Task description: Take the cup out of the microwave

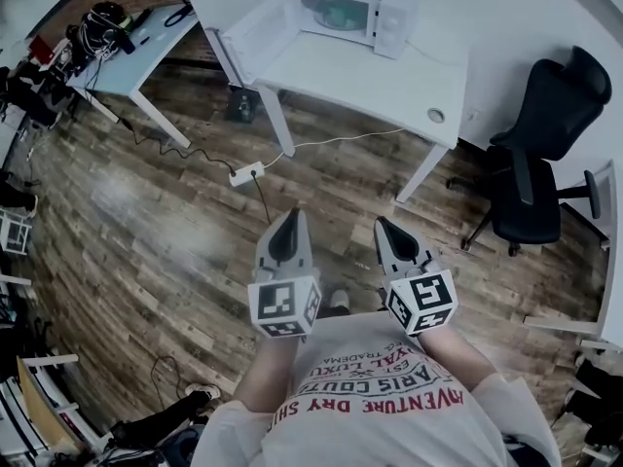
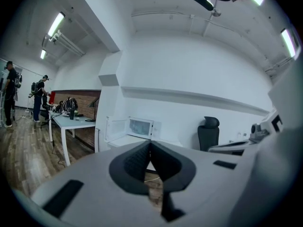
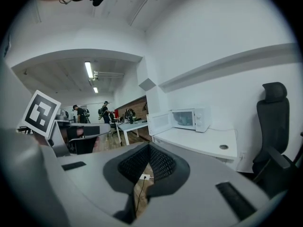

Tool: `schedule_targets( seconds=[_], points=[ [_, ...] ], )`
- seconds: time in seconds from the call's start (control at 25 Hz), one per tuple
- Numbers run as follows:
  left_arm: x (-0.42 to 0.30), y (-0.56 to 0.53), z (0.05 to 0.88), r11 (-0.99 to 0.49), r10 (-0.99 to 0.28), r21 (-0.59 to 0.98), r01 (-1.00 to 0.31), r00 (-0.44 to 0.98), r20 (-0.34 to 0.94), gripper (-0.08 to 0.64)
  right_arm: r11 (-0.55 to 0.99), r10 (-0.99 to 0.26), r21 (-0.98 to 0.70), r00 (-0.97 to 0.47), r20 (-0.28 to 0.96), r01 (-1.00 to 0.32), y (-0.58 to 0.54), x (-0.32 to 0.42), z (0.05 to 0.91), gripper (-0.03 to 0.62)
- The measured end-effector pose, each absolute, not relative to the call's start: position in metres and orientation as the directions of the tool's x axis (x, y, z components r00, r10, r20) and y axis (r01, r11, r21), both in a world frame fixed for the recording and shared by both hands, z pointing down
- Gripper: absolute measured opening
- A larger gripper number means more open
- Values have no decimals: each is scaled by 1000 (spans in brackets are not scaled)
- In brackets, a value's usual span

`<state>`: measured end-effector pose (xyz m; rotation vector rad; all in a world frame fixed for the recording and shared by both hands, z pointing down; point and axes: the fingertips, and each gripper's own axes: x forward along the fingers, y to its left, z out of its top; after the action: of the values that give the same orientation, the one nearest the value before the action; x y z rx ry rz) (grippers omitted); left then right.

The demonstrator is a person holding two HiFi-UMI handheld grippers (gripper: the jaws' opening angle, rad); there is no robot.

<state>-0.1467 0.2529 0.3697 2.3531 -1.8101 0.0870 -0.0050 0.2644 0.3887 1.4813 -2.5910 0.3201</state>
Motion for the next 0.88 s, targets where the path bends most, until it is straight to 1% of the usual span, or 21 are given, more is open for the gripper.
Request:
schedule_targets(
  seconds=[0.4,0.68,0.88],
  points=[
    [-197,194,393,-196,-959,119,-973,216,183,5,525,-811,-106,-535,239,-844,192,-46,402,11],
    [-204,128,420,-178,-956,113,-978,199,215,5,568,-779,-105,-575,252,-816,117,-66,426,11],
    [-207,64,421,-160,-956,109,-981,182,231,5,616,-753,-66,-612,244,-785,52,-79,418,11]
  ],
)
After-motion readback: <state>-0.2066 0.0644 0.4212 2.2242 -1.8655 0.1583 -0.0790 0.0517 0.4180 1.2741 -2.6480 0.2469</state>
